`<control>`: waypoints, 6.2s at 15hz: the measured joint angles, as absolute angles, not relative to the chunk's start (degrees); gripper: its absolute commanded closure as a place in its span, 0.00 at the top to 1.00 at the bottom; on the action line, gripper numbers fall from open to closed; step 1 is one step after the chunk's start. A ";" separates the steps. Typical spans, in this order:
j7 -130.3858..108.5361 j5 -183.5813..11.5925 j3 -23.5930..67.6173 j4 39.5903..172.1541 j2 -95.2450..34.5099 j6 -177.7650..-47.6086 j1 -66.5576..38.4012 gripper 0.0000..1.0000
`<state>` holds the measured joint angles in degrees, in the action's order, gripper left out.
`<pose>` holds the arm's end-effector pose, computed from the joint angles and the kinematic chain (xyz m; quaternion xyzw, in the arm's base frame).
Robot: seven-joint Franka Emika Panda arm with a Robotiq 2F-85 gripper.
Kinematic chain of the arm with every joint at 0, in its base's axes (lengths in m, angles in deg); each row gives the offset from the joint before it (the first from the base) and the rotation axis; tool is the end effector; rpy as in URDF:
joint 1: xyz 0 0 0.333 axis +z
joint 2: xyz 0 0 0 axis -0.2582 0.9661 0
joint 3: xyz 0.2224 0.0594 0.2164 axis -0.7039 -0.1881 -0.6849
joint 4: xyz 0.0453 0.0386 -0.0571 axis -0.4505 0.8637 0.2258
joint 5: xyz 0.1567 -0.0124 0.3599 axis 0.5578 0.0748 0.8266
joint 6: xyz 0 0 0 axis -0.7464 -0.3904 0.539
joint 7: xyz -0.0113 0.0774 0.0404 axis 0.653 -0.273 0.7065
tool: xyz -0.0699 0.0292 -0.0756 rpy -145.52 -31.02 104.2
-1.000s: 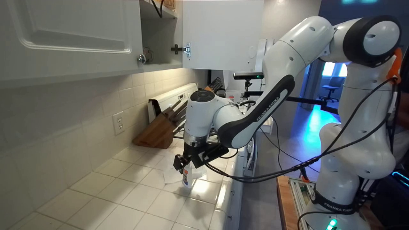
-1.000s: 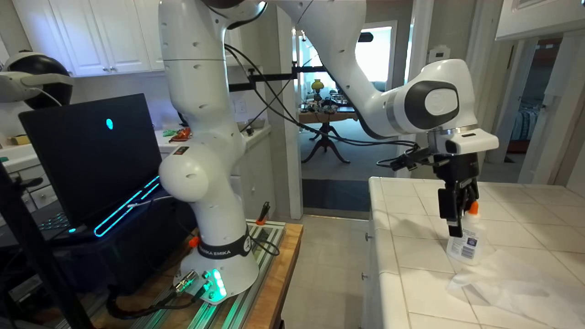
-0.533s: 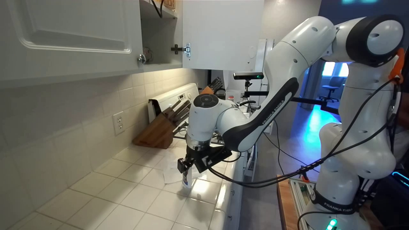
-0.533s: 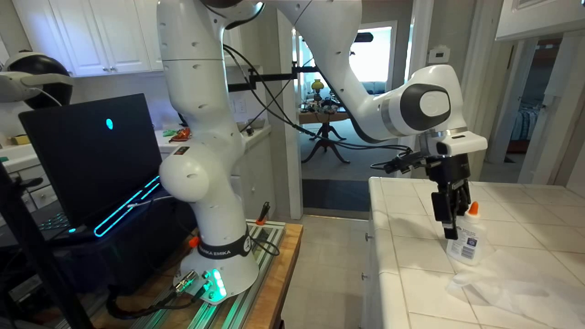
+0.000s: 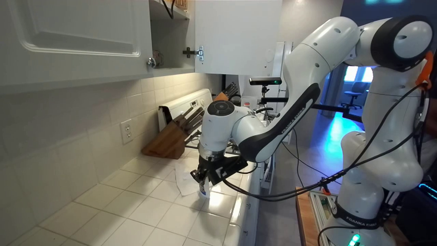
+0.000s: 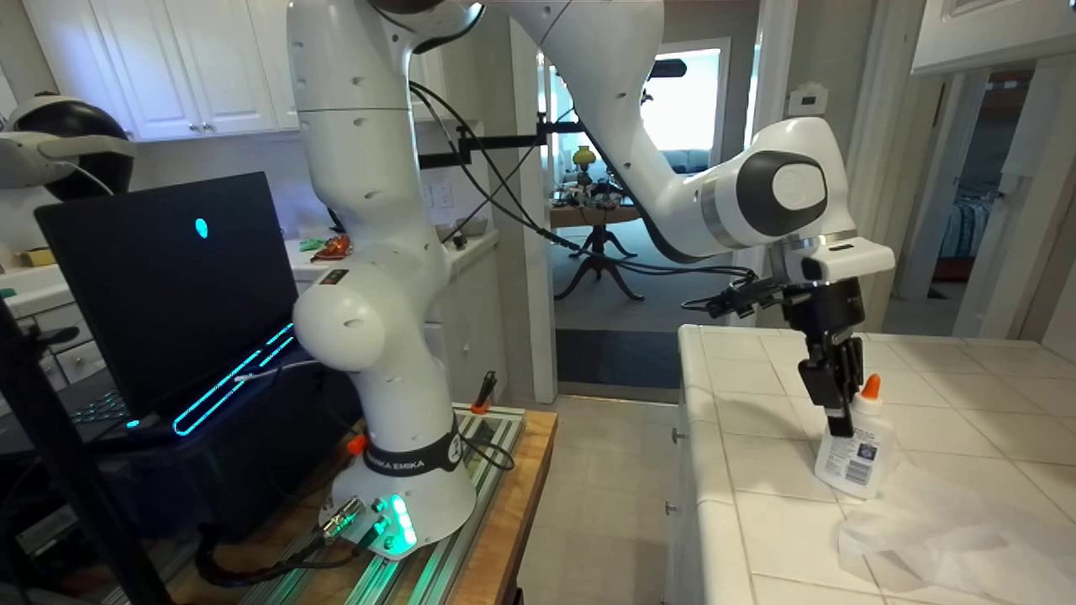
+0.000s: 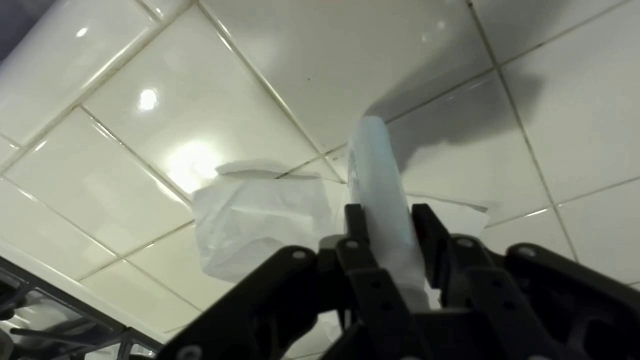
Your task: Put the glue into the cupboard
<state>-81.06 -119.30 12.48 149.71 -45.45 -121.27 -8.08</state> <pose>0.4936 0.1129 0.3200 0.9366 -0.2859 0.1693 0.1109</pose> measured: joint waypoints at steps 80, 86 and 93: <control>-43.55 -101.49 10.43 110.25 -56.50 -103.84 -13.74 0.07; -42.70 -101.49 10.27 108.21 -56.60 -103.84 -13.69 0.07; -42.41 -101.48 10.29 105.32 -55.66 -103.43 -13.72 0.07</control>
